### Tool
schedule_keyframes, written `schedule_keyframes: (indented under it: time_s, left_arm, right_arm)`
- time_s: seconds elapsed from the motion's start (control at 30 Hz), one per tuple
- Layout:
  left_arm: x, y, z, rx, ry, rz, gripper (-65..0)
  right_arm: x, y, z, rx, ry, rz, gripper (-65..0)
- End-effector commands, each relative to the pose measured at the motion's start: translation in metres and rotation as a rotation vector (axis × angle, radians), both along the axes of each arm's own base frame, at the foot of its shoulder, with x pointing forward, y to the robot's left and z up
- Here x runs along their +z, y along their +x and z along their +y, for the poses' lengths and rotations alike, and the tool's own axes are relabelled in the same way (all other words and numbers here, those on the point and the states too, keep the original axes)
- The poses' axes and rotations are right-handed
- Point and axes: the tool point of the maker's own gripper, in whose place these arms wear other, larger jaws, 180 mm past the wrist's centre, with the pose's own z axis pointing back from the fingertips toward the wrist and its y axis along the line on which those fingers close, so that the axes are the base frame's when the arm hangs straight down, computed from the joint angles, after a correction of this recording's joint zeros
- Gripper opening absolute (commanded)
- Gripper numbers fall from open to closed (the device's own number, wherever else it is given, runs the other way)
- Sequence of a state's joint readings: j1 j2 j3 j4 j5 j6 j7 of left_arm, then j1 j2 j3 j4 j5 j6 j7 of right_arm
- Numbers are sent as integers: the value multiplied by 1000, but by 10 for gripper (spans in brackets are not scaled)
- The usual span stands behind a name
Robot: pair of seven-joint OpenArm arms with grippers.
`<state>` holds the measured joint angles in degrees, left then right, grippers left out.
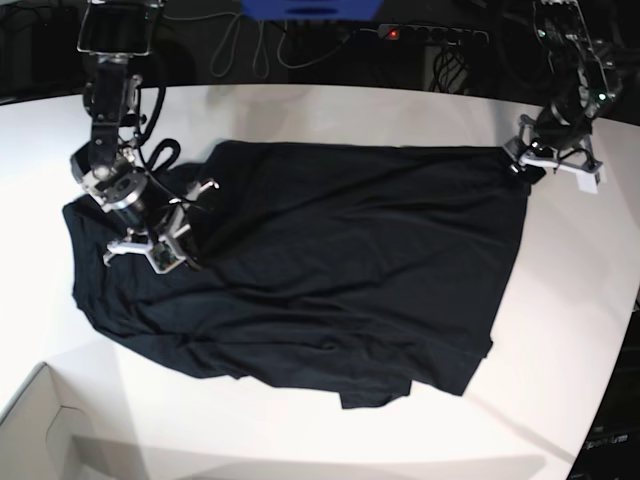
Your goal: Layout the t-shirt on the table in an organized manner, then fold the t-shirt properly
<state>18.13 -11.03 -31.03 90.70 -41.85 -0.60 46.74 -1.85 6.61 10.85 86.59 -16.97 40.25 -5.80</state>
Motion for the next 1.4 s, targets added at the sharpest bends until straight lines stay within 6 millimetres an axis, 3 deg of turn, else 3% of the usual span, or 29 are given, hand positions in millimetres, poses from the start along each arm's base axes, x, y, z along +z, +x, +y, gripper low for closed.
schedule_keyframes:
  time_s: [0.0, 0.27, 0.43, 0.57, 0.67, 0.73, 0.83, 0.97, 1.03, 1.13, 1.37]
  left_arm:
    - [-5, -3, 3, 1, 0, 29, -227]
    - [-28, -13, 2, 22, -35, 89, -255]
    - [-29, -13, 1, 15, -34, 94, -498]
    - [-29, -12, 1, 15, -34, 92, -648]
    - [-29, -12, 1, 15, -34, 92, -643]
    - [-29, -12, 1, 15, -34, 92, -650]
    - [-28, -12, 2, 15, -32, 92, -650]
    - [-28, -12, 2, 15, -32, 91, -650]
    - [-28, -11, 2, 15, -32, 89, -650]
    - [-25, -7, 3, 17, -31, 78, -650]
    - [-24, -6, 4, 21, -30, 75, -650]
  right_arm:
    - [16, 7, -1, 3, 13, -56, -650]
    - [12, 3, -2, 2, 10, -45, -650]
    - [14, 4, -13, -29, 6, -51, -650]
    - [15, 4, -17, -39, 6, -52, -650]
    - [15, 4, -17, -39, 6, -52, -643]
    - [14, 3, -17, -39, 6, -50, -596]
    - [9, -3, -15, -37, 8, -37, -483]
    - [24, -11, -13, -25, -10, -76, -320]
    - [31, -20, -11, -16, -21, -92, -272]
    - [30, -42, -8, -3, -38, -78, -248]
    - [-10, -80, -10, -8, -30, 54, -268]
